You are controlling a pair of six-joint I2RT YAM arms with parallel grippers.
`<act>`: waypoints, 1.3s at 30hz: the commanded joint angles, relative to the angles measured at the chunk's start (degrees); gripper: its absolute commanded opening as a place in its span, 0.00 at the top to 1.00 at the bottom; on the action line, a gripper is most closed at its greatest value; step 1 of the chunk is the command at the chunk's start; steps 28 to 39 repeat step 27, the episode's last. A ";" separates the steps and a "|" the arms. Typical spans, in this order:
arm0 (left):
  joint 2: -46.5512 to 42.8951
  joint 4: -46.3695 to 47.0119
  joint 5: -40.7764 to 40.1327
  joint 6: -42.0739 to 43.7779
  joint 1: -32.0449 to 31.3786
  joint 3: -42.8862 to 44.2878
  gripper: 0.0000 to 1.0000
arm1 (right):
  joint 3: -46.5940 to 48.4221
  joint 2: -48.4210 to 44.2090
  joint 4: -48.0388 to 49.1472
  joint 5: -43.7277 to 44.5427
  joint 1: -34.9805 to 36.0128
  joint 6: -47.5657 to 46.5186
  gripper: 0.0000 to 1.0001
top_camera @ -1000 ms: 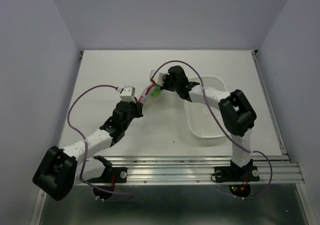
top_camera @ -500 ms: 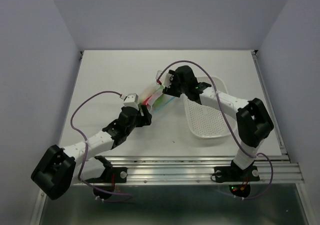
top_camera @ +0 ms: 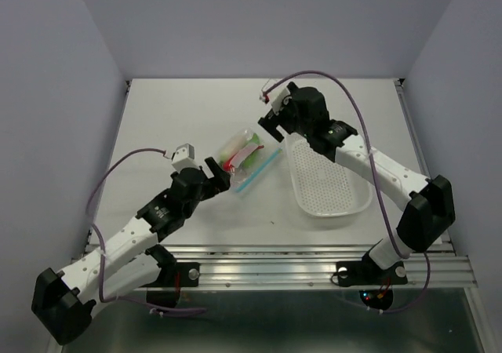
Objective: Place the food in the zip-top bag and seal the zipper
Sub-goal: Reset both arms
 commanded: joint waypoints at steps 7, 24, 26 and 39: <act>7.77 -36.77 -20.62 -19.57 0.26 29.71 0.01 | -2.11 -15.45 -18.54 44.98 -0.28 64.77 0.00; 10.35 -40.41 -17.47 -19.49 0.35 30.35 0.01 | -23.57 -39.55 -29.19 36.18 -0.28 82.73 0.00; 9.29 -40.05 -17.03 -19.58 0.35 29.04 0.01 | -24.01 -39.46 -28.40 36.18 -0.28 82.12 0.00; 8.24 -39.70 -16.85 -19.66 0.35 28.68 0.01 | -24.10 -39.20 -28.31 36.27 -0.28 81.85 0.00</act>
